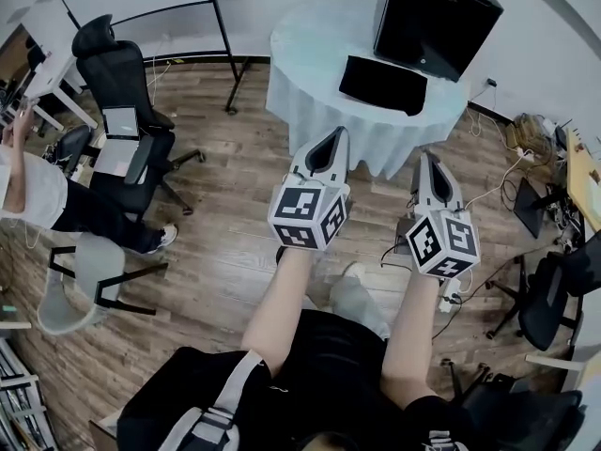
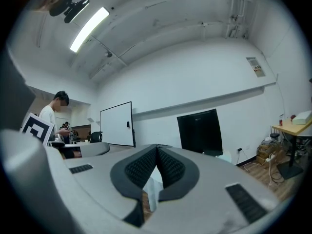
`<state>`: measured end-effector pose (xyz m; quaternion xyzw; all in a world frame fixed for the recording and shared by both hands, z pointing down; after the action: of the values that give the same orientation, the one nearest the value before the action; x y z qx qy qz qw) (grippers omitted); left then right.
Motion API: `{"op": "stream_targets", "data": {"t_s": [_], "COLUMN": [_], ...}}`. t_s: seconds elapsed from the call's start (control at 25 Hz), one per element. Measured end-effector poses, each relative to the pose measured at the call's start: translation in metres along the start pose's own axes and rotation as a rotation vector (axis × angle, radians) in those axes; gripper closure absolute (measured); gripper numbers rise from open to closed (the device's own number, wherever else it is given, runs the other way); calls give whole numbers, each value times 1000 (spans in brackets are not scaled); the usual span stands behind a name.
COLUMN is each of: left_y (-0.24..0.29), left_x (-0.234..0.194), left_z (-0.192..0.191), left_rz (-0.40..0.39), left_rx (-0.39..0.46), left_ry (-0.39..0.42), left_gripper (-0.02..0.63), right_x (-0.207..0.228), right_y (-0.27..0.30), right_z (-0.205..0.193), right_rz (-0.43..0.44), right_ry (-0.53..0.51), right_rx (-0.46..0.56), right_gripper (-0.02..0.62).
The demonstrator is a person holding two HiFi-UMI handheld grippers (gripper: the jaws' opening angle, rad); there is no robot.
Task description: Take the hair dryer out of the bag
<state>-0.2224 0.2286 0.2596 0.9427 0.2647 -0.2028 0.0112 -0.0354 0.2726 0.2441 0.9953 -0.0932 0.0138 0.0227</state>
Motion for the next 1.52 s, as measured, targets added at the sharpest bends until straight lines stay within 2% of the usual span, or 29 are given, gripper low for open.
{"op": "stream_targets", "data": {"t_s": [0.28, 0.44, 0.88, 1.12, 1.28, 1.52], "left_y": [43, 82, 207, 260, 279, 291], "left_x": [-13, -27, -5, 9, 14, 7], "left_z": [-20, -22, -57, -62, -64, -53], "left_rz": [14, 55, 36, 34, 48, 91], "left_rx": [-42, -62, -149, -175, -182, -186], "left_ry": [12, 15, 69, 111, 150, 178], "left_gripper": [604, 604, 604, 604, 604, 604], "right_x": [35, 54, 170, 225, 245, 252], "right_y": [43, 80, 151, 173, 185, 203], "right_z": [-18, -17, -32, -30, -27, -11], "right_rz": [-8, 19, -30, -62, -53, -13], "right_ry": [45, 55, 147, 197, 195, 190], "right_rx": [-18, -16, -54, -34, -18, 17], "right_gripper": [591, 591, 591, 591, 591, 591]}}
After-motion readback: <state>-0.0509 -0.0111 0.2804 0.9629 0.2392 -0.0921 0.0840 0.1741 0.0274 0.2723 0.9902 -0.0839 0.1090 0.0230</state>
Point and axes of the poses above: the fingertips, and each gripper's own axes: y forward along the fingers, x to its right, z out of its top, the point moved 6 cm from there along -y, backward along the fingers, and after that the axes turned 5 degrees about -y, right-handed, at the moved point
